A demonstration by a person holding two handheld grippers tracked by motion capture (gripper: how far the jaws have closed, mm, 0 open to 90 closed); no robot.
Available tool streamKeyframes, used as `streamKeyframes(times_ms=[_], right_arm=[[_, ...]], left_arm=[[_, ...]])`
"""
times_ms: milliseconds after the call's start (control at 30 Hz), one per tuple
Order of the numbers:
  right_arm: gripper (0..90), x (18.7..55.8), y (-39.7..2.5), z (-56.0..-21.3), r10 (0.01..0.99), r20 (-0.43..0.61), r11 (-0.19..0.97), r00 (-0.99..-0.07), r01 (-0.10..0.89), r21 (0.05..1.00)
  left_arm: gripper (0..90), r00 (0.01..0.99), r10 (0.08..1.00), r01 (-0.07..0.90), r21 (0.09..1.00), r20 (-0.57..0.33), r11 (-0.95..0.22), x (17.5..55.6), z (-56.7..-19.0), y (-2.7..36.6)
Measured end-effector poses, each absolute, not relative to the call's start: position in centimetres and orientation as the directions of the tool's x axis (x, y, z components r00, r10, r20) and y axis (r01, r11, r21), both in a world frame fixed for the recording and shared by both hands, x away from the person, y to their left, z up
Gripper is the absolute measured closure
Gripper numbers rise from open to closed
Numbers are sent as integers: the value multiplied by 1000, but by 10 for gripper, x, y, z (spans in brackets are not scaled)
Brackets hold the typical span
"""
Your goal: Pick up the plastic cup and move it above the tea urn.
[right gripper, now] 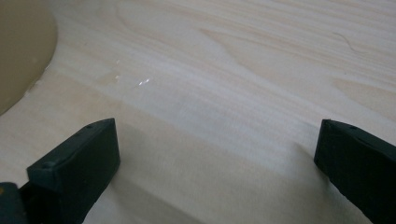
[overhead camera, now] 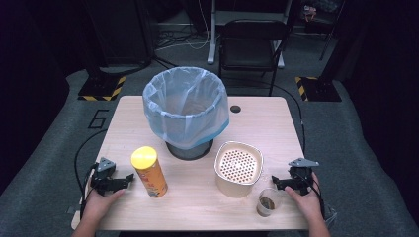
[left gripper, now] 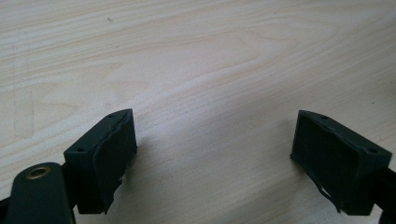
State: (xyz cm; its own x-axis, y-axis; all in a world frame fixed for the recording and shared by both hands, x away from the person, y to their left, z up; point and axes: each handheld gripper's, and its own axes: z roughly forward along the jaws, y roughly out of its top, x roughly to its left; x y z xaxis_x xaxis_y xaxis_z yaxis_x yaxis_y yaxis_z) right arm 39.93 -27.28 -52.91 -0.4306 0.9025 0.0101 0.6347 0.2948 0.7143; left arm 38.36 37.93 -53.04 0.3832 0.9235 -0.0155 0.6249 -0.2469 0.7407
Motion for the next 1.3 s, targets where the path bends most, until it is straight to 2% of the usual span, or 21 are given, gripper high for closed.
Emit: streamKeyframes(times_ms=[867, 933, 1000, 1100, 1300], right_arm=[[5, 395, -271, -529, 902, 11, 296, -431, 638, 711], [41, 394, -270, -529, 908, 13, 281, -420, 631, 723], [155, 391, -271, -528, 905, 14, 280, -426, 620, 733], [255, 387, -273, -525, 914, 17, 262, -404, 625, 735], [338, 379, -280, -508, 932, 80, 185, -353, 654, 734]], left_arm=[[138, 384, 923, 621, 741, -5, -254, 382, -530, 379], [138, 381, 925, 617, 746, -5, -251, 382, -531, 379], [138, 378, 926, 611, 752, -5, -246, 383, -532, 378], [138, 379, 925, 614, 750, -5, -248, 382, -531, 378], [138, 378, 926, 611, 752, -5, -245, 383, -532, 378]])
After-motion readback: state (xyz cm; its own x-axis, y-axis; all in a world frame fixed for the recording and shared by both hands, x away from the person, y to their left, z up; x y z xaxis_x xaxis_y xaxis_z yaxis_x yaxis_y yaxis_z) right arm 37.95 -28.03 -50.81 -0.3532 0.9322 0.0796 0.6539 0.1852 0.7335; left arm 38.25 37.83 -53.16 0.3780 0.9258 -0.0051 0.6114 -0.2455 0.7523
